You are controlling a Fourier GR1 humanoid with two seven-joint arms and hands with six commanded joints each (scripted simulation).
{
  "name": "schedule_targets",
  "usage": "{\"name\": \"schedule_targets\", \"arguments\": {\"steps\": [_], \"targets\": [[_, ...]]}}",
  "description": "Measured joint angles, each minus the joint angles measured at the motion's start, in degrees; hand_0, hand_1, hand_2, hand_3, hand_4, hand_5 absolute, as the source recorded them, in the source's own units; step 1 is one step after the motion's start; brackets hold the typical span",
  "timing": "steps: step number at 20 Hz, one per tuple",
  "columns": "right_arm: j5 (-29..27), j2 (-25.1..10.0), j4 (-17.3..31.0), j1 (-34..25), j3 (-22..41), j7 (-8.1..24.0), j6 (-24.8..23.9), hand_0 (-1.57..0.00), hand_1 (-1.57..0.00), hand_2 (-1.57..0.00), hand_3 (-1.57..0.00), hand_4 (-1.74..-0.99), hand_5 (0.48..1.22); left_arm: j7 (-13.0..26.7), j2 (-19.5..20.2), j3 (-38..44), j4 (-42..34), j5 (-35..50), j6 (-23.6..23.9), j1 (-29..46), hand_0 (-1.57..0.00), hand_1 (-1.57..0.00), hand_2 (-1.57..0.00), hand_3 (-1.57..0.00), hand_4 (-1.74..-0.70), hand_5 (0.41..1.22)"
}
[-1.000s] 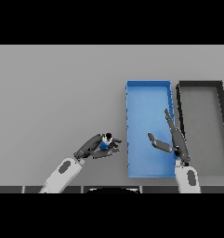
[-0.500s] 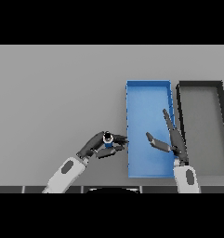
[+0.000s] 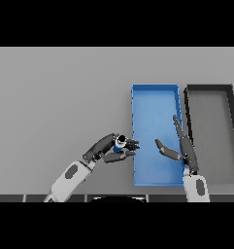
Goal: Pick up the blue pipe and place it into the blue bin.
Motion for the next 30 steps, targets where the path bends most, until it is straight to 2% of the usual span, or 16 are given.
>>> {"name": "schedule_targets", "arguments": {"steps": [3,5,6,8,10,11,13,16,18,19,21,22,24,28,30], "targets": [[2.6,3.4,-3.7,5.6,1.2,-0.9,-4.1,0.00,0.00,0.00,0.00,-1.123,0.578,0.1,-0.5,0.2,-0.3,-0.2,-0.8,0.5,-1.57,-1.57,-1.57,-1.57,-1.47,1.220],[4.7,6.1,-7.1,10.3,2.3,-1.0,-7.4,0.00,0.00,0.00,0.00,-1.157,0.578,0.5,-1.0,0.4,0.4,-0.9,-1.0,0.7,-1.57,-1.57,-1.57,-1.57,-1.47,1.220],[5.3,6.9,-8.1,11.7,2.5,-0.5,-8.4,0.00,0.00,0.00,0.00,-1.185,0.578,0.3,-1.1,0.7,0.6,-1.0,-1.0,0.7,-1.57,-1.57,-1.57,-1.57,-1.47,1.220],[6.1,7.6,-8.8,12.1,2.5,1.1,-9.8,0.00,-0.01,0.00,0.00,-1.194,0.572,0.4,-1.3,1.0,0.8,-1.5,-1.8,0.3,-1.57,-1.57,-1.57,-1.57,-1.47,1.221],[4.0,8.6,-10.0,12.9,2.7,-2.2,-9.2,0.00,-0.02,-0.03,0.00,-1.166,0.571,-0.7,-1.5,1.0,1.0,-2.3,-2.0,1.1,-1.57,-1.57,-1.57,-1.57,-1.47,1.221],[1.3,8.4,-11.7,12.7,2.4,-5.2,-7.7,0.00,-0.02,-0.03,0.00,-1.172,0.579,-0.7,-1.4,1.3,0.5,-2.2,-2.3,1.1,-1.57,-1.57,-1.57,-1.57,-1.47,1.221],[-2.6,6.9,-15.1,12.2,2.4,-7.3,-4.4,0.00,-0.01,-0.02,0.00,-1.169,0.597,0.1,-1.6,1.6,0.4,-2.7,-2.6,0.9,-1.57,-1.57,-1.57,-1.57,-1.47,1.221],[-6.1,1.5,-21.3,10.3,2.5,-3.3,0.7,0.00,0.00,-0.01,0.00,-1.171,0.579,0.8,-2.0,2.1,0.4,-3.5,-3.1,1.2,-1.57,-1.57,-1.57,-1.57,-1.47,1.221],[-8.0,-1.5,-22.7,9.0,3.3,5.4,4.3,0.00,0.00,-0.01,0.00,-1.185,0.554,0.3,-2.0,1.8,-0.5,-4.3,-3.3,1.9,-1.57,-1.57,-1.57,-1.57,-1.47,1.221],[-7.8,-2.5,-23.2,7.9,4.4,8.6,5.6,0.00,0.00,0.00,0.00,-1.194,0.543,0.7,-2.6,2.1,-0.1,-4.6,-3.3,1.1,-1.57,-1.57,-1.57,-1.57,-1.47,1.221],[-7.6,-4.4,-24.8,4.8,5.9,11.1,7.4,0.00,0.00,0.00,0.00,-1.219,0.537,1.3,-3.3,1.9,-0.1,-5.0,-3.6,1.1,-1.57,-1.57,-1.57,-1.57,-1.47,1.221],[-7.6,-4.8,-24.6,2.9,7.1,11.6,8.5,0.00,0.00,0.00,0.00,-1.230,0.531,2.0,-3.1,2.1,-0.4,-5.1,-3.9,1.3,-1.57,-1.57,-1.57,-1.57,-1.47,1.221],[-7.9,-5.4,-25.7,0.6,9.2,14.2,10.5,0.00,0.00,0.00,0.00,-1.256,0.523,0.8,-3.0,2.1,-0.6,-5.8,-4.3,1.7,-1.57,-1.57,-1.57,-1.57,-1.47,1.221],[-8.4,-4.2,-25.6,-5.2,12.7,21.1,12.1,0.00,0.00,0.00,0.00,-1.232,0.525,1.7,-3.7,3.1,-0.1,-6.0,-5.0,1.0,-1.57,-1.57,-1.57,-1.57,-1.47,1.221],[-10.8,-3.5,-24.2,-8.6,13.5,23.3,13.8,0.00,0.00,0.00,0.00,-1.220,0.525,1.7,-3.9,3.1,0.1,-6.3,-5.5,1.6,-1.57,-1.57,-1.57,-1.57,-1.48,1.221]]}}
